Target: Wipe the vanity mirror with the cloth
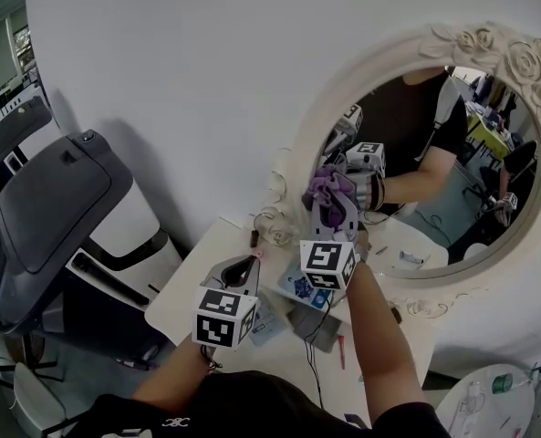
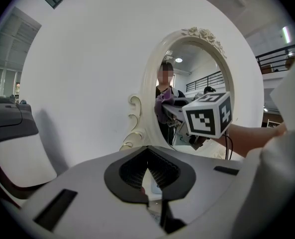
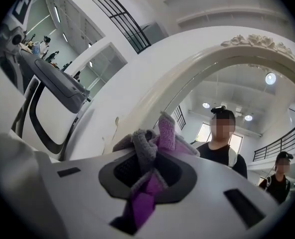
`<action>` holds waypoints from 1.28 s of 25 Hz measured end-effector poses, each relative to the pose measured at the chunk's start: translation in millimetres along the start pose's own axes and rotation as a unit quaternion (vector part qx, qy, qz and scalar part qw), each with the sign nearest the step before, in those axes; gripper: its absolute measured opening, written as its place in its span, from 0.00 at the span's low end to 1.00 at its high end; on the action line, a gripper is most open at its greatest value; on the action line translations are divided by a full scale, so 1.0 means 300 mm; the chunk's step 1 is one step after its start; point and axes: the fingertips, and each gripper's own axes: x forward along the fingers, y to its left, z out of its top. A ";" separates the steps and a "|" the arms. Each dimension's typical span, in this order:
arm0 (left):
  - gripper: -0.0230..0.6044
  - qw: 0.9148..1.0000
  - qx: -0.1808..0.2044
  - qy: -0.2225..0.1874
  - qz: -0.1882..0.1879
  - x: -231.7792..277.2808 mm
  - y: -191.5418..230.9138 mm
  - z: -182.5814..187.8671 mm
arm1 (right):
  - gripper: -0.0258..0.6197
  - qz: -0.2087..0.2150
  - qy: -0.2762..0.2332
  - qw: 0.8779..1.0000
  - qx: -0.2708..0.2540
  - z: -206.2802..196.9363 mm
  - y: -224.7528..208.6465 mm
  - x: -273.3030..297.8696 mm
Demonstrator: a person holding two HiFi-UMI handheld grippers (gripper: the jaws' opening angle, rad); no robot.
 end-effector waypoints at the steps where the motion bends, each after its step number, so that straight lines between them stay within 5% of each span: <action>1: 0.05 1.000 0.001 0.001 0.000 -0.002 0.000 -0.002 | 0.12 0.003 0.008 1.000 0.003 -0.029 0.014 -0.004; 15: 0.05 1.000 0.018 0.007 -0.014 -0.015 -0.068 -0.025 | 0.12 0.032 0.139 0.990 0.007 -0.413 0.119 -0.117; 24: 0.05 0.998 0.029 0.021 -0.044 0.014 -0.166 -0.048 | 0.12 0.031 0.227 0.973 -0.007 -0.654 0.082 -0.247; 32: 0.05 0.995 0.042 0.033 -0.082 0.054 -0.268 -0.065 | 0.12 0.013 0.317 0.947 -0.056 -0.802 -0.019 -0.380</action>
